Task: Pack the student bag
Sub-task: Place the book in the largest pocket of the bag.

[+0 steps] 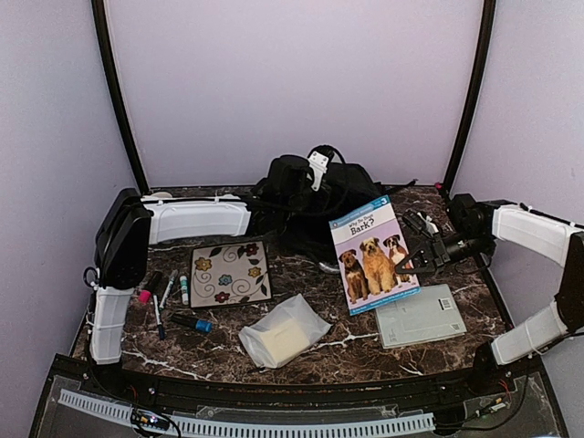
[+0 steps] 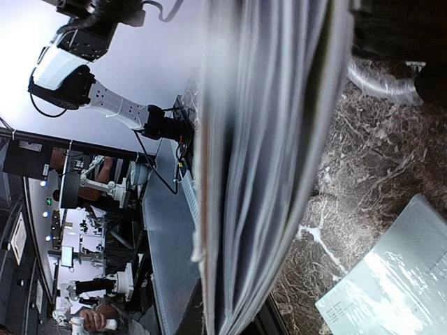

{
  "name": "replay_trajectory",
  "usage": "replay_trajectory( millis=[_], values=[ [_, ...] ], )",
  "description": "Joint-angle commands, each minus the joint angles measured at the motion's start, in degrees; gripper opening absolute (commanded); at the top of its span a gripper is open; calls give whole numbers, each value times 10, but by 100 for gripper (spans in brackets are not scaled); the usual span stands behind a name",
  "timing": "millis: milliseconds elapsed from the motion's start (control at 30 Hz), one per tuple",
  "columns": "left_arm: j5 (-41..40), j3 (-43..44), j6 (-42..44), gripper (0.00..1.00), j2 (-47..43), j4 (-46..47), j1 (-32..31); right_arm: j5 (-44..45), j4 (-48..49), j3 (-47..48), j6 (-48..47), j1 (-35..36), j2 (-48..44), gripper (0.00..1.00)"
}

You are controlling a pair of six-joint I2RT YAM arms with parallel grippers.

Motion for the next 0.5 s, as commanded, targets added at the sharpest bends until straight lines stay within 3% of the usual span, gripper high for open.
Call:
replay_trajectory(
  millis=[0, 233, 300, 467],
  values=[
    [3, 12, -19, 0, -61, 49, 5, -25, 81, -14, 57, 11, 20, 0],
    [48, -47, -51, 0, -104, 71, -3, 9, 162, 43, 87, 28, 125, 0],
    [62, -58, -57, 0, -114, 70, -6, -16, 173, 60, 101, 32, 185, 0],
    [68, -84, -40, 0, -133, 77, -24, -56, 67, 180, 24, 49, 313, 0]
  ],
)
